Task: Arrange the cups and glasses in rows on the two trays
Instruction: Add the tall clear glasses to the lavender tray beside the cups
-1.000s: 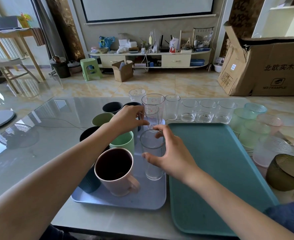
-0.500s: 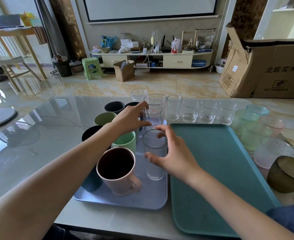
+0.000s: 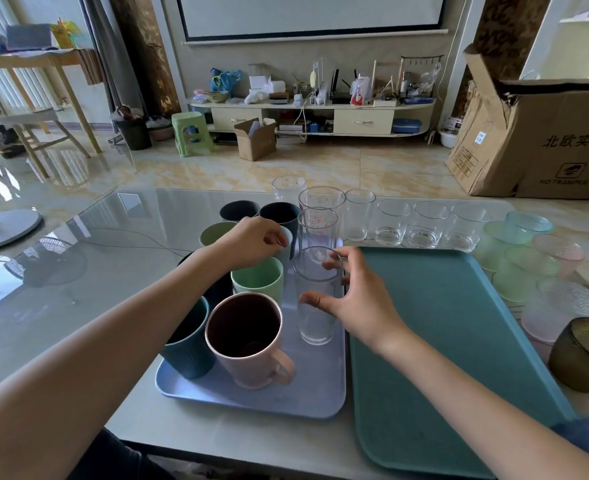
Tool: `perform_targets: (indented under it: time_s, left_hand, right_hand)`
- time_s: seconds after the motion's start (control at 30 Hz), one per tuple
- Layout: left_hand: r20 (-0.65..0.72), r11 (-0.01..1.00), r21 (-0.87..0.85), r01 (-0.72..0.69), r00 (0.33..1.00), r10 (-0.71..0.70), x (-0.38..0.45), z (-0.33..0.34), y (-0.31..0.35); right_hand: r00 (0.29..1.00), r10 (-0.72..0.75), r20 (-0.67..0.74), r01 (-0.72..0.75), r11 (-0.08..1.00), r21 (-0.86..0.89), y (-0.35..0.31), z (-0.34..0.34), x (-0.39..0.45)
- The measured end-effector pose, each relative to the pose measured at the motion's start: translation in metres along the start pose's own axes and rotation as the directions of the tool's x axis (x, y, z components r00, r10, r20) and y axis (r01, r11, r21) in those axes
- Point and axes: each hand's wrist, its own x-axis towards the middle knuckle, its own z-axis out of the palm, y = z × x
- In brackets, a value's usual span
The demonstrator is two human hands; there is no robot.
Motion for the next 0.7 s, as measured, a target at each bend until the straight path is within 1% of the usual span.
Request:
perform_targets:
  time_s: [0.3, 0.57, 0.7]
  left_hand:
    - [-0.008, 0.996, -0.084, 0.007, 1.0, -0.007, 0.0, 0.001, -0.004]
    - [-0.002, 0.996, -0.091, 0.019, 1.0, -0.019, 0.0, 0.0, -0.003]
    - [0.0, 0.995, -0.093, 0.022, 1.0, -0.022, -0.001, -0.001, -0.004]
  right_hand:
    - [1.0, -0.01, -0.006, 0.011, 0.999, 0.034, 0.005, 0.007, 0.008]
    - [1.0, -0.009, -0.002, 0.009, 1.0, 0.012, 0.004, 0.01, 0.012]
    - [1.0, 0.011, 0.028, -0.011, 1.0, -0.015, 0.006, 0.008, 0.013]
